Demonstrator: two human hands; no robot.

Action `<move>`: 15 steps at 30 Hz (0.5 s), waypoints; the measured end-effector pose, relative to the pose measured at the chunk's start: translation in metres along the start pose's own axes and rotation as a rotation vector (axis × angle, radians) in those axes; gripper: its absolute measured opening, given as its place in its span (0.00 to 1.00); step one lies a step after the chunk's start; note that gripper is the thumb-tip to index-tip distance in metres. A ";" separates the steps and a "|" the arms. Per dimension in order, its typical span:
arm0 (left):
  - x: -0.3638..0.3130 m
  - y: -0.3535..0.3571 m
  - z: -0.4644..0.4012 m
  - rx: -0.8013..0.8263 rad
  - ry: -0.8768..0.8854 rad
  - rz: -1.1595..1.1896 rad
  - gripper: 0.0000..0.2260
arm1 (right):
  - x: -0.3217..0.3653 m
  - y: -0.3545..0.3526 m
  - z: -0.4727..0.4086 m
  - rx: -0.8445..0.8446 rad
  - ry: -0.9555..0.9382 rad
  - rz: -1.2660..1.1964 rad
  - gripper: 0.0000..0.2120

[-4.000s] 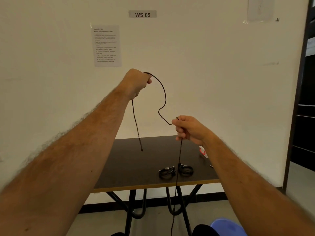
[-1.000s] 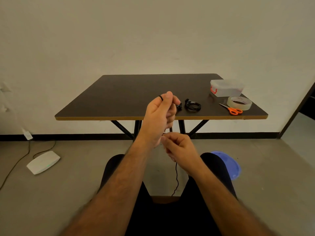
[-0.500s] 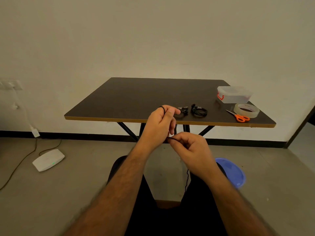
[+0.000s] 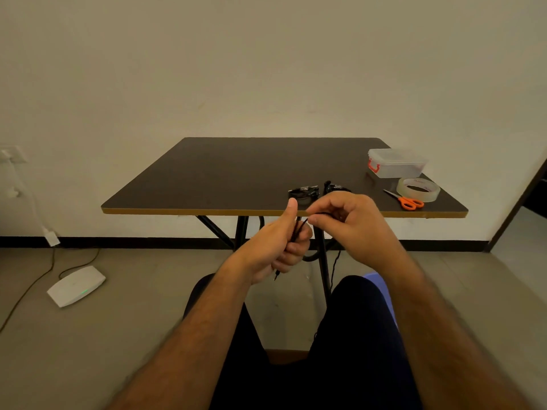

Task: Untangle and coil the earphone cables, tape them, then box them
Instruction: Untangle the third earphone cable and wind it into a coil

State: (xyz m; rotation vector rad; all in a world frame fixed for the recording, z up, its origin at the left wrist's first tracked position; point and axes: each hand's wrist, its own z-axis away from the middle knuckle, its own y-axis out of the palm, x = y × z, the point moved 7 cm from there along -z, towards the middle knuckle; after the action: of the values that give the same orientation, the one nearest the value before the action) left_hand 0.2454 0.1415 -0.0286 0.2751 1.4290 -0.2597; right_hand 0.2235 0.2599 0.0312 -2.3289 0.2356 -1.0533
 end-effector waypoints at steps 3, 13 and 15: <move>-0.001 0.012 0.002 0.077 -0.008 0.090 0.25 | -0.004 0.003 0.000 0.055 0.025 -0.117 0.07; -0.005 0.023 0.006 0.098 0.000 0.152 0.22 | -0.024 0.025 0.009 0.214 0.175 -0.548 0.10; -0.003 0.022 0.005 0.045 0.014 0.179 0.21 | -0.027 0.027 0.009 0.179 0.173 -0.535 0.13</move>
State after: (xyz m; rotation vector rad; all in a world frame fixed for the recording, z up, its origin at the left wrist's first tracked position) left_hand 0.2569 0.1603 -0.0239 0.4405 1.4036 -0.1438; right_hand 0.2136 0.2513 -0.0059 -2.1854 -0.4274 -1.4621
